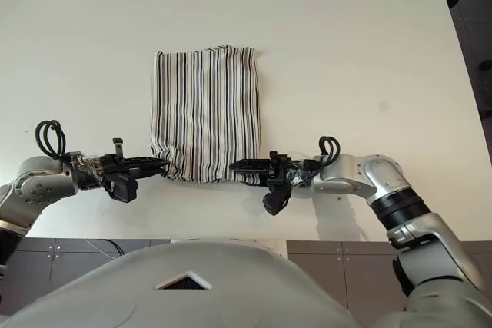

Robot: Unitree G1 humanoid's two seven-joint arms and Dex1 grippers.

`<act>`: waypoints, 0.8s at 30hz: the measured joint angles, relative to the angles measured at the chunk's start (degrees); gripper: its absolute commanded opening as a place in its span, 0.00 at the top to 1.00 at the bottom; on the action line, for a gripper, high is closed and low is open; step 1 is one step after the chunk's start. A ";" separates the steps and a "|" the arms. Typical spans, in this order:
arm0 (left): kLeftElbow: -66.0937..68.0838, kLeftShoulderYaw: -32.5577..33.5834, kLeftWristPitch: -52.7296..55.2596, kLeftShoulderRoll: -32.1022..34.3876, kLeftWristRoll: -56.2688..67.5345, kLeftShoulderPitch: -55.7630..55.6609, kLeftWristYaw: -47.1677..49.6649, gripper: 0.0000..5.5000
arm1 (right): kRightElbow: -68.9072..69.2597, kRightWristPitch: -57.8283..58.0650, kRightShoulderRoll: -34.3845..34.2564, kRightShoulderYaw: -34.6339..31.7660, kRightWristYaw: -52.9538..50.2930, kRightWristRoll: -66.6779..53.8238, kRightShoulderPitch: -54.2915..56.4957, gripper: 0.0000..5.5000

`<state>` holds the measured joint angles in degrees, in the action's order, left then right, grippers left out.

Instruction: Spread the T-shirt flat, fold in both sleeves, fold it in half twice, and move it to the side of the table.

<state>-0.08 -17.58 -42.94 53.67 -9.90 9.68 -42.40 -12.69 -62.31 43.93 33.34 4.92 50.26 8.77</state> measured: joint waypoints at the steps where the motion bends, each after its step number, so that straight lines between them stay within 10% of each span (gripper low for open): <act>1: 0.09 0.00 -0.02 -0.01 0.00 0.00 0.00 0.98 | -0.55 0.39 -0.16 -0.01 0.37 -0.34 0.19 0.70; 10: 0.82 0.01 -0.23 -0.57 -0.40 0.00 0.04 0.98 | -1.13 1.77 0.08 -0.57 7.30 -6.75 1.77 0.98; 24: -23.82 9.90 27.08 10.26 29.08 14.41 -12.13 0.98 | 22.43 16.31 16.82 -0.59 33.33 -45.48 -10.90 0.98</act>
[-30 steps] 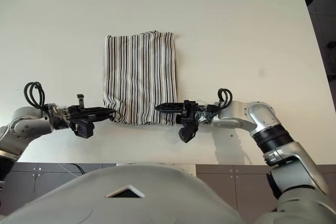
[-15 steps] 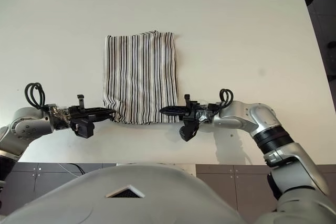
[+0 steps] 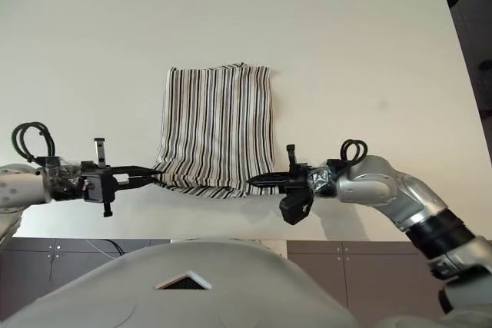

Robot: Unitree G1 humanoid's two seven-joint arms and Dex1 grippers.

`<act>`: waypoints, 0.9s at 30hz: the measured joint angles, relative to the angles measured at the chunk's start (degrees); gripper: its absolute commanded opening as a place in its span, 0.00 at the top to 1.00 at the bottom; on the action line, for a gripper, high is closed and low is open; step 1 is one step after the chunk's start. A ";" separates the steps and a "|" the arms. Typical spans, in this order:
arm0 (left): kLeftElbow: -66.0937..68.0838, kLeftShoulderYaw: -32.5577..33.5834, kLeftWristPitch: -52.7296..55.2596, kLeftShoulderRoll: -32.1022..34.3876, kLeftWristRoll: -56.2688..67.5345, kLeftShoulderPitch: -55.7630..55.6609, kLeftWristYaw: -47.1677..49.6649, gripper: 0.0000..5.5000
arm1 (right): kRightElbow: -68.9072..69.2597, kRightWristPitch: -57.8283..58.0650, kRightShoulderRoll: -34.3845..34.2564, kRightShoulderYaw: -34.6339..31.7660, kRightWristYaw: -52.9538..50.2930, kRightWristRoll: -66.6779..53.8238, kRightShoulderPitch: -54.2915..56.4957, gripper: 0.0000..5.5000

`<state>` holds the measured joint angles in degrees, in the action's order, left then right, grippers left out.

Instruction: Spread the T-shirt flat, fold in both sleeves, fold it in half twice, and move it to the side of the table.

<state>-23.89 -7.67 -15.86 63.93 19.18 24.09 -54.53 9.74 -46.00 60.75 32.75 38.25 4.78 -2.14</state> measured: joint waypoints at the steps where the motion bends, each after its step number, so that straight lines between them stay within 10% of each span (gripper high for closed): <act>1: -2.02 2.07 2.39 1.34 2.63 2.27 -1.16 0.98 | 3.22 2.39 2.31 -0.98 1.14 -3.70 -1.71 0.98; 8: -11.71 14.06 22.11 3.65 21.34 2.73 -3.22 0.98 | 20.28 27.36 13.25 -10.14 8.70 -37.14 -6.70 0.98; 15: 8.54 -1.82 35.87 -13.03 11.43 -28.85 3.49 0.98 | -6.42 51.47 -9.98 -9.48 19.73 -42.00 19.87 0.98; 22: 28.73 -8.73 33.33 -23.51 -1.12 -38.99 3.45 0.89 | -38.88 49.83 -26.02 -8.40 26.87 -27.77 31.89 0.98; 27: 37.03 -10.67 29.32 -29.07 -9.70 -41.74 8.22 0.76 | -51.07 44.94 -32.04 -10.32 22.63 -19.83 33.89 0.80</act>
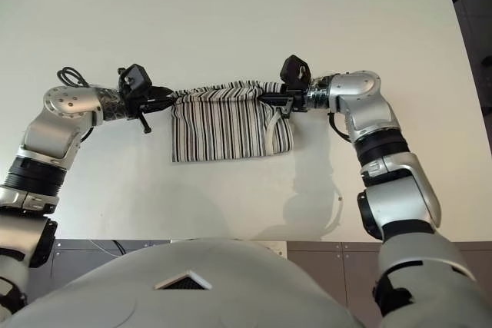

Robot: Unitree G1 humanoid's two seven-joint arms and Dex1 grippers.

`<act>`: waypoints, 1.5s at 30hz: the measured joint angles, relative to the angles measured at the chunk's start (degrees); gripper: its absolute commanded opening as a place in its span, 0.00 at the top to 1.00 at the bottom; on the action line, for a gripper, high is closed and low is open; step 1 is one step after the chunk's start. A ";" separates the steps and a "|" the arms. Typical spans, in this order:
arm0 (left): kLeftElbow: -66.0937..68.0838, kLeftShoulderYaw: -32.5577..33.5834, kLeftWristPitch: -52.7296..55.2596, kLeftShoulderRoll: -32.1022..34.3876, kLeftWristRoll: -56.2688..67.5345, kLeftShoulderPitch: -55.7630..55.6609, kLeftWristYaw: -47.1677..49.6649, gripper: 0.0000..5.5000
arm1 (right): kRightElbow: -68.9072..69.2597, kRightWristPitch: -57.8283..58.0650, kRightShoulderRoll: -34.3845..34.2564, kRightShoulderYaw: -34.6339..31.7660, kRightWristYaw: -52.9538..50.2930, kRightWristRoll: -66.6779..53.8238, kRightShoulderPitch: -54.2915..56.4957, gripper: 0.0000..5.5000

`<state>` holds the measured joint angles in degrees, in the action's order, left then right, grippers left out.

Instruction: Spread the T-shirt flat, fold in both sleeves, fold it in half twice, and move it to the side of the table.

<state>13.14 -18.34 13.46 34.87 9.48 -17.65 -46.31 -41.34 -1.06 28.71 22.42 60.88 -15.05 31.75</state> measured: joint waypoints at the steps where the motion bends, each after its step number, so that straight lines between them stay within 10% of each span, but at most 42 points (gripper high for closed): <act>1: 0.65 1.25 -1.42 -1.17 -0.84 -0.06 2.15 0.76 | -0.20 -0.99 -0.86 -1.59 -1.15 0.38 0.05 0.80; 7: -1.41 11.78 -9.18 -4.71 -2.48 0.94 13.47 0.76 | 8.38 -8.01 -1.67 -10.16 -9.66 1.75 -3.11 0.80; 15: -9.51 1.51 -14.14 7.89 -18.70 13.67 4.96 0.76 | 28.50 -2.67 -5.44 -4.58 -0.24 -0.68 -9.82 0.80; 28: 1.70 -6.85 -13.75 -9.37 -21.65 -1.23 3.12 0.76 | 0.00 -6.64 -7.72 -2.08 11.20 5.39 -3.12 0.80; 37: 15.02 9.29 -16.98 -1.76 -22.98 -8.69 20.74 0.76 | -21.49 -25.28 0.73 -11.28 -11.13 8.11 -2.77 0.80; 45: 4.86 7.34 -18.45 -5.59 -20.92 -2.13 18.28 0.76 | -33.22 -18.46 14.78 -22.35 -37.70 8.19 -7.09 0.80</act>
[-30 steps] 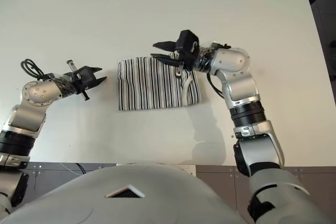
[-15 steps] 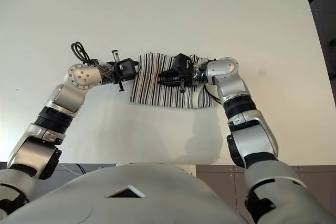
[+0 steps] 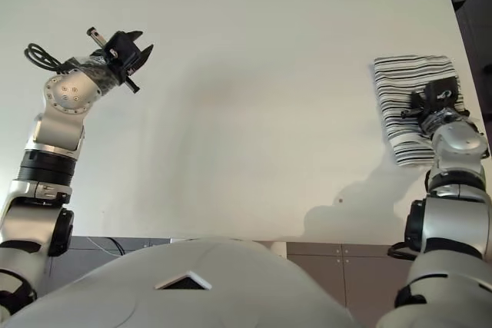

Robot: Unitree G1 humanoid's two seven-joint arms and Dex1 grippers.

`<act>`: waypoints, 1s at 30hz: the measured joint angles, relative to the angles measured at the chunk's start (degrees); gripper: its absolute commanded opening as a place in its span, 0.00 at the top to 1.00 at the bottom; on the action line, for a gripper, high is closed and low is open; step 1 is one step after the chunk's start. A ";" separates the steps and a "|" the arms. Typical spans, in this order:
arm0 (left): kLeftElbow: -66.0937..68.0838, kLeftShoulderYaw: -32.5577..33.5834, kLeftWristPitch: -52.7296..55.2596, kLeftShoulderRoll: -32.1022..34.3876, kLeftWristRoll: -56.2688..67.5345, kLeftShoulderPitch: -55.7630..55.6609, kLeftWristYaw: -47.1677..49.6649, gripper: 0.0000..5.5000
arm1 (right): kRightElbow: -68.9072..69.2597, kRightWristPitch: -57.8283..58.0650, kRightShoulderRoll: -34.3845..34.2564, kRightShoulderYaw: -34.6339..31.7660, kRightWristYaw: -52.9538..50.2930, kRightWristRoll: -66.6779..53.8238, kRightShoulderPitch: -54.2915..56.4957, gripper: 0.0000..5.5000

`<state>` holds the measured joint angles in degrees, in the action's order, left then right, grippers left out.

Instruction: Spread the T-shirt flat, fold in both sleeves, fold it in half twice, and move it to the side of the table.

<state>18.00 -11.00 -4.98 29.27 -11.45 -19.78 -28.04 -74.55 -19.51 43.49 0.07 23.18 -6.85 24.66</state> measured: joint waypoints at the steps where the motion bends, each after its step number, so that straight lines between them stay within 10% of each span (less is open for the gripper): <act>1: -0.54 0.02 0.05 0.00 0.00 0.10 -0.08 0.76 | 0.01 -0.02 -0.38 -1.10 -0.05 -0.06 0.12 0.80; 10: -23.56 11.84 2.63 -8.74 7.88 7.35 13.02 0.76 | 31.10 -12.18 -7.69 -7.47 -9.28 -2.56 -1.36 0.80; 16: -30.62 9.40 8.98 -23.52 6.61 19.71 25.81 0.76 | 64.81 2.75 -36.33 5.29 -22.75 -1.70 -18.70 0.80; 30: -11.24 9.07 -4.12 -28.73 6.51 24.03 30.46 0.76 | 63.64 6.29 -37.78 4.62 -23.49 6.76 -22.96 0.80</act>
<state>6.76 -1.93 -9.11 0.55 -4.94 4.25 2.42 -10.91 -13.22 5.71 4.69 -0.30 -0.10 1.69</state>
